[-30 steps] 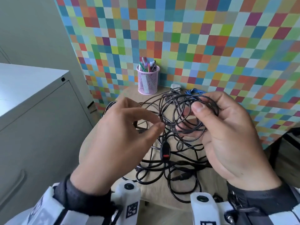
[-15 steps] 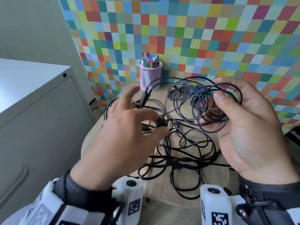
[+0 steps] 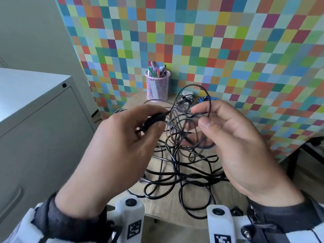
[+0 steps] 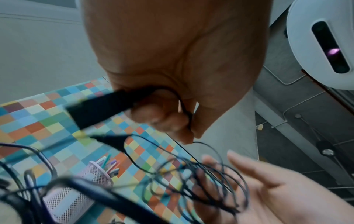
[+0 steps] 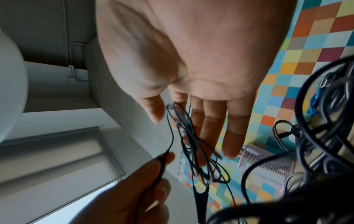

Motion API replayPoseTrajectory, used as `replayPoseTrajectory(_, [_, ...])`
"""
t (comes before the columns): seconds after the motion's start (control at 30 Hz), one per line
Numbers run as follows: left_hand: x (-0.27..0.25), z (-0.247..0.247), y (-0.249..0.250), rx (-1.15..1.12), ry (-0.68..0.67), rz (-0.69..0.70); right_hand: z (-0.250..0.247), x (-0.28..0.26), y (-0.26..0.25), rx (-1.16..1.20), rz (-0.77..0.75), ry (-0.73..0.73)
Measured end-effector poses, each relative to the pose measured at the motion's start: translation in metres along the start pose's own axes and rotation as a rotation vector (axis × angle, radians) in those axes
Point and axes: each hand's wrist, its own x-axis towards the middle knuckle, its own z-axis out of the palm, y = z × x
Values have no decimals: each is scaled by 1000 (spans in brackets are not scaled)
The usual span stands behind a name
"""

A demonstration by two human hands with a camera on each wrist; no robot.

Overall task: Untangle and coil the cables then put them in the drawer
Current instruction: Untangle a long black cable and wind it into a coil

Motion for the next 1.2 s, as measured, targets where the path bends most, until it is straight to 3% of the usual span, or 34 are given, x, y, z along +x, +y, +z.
replayPoseTrajectory(0.3, [1,1,-2,-121,65,5,10,-4,2,66,35,-67])
replayPoseTrajectory(0.5, [4,-7,1,-191,204,85,7,-6,-1,174,98,-142])
replayPoseTrajectory(0.7, [6,-18,-1,-62,281,78,1,-7,0,174,184,-252])
replayPoseTrajectory(0.9, [6,-15,-8,163,85,-1,6,-6,1,195,198,-232])
replayPoseTrajectory(1.1, [1,-15,5,31,-231,24,10,-5,-4,166,225,-181])
replayPoseTrajectory(1.2, [0,-13,8,77,-301,30,10,-3,-4,187,240,-101])
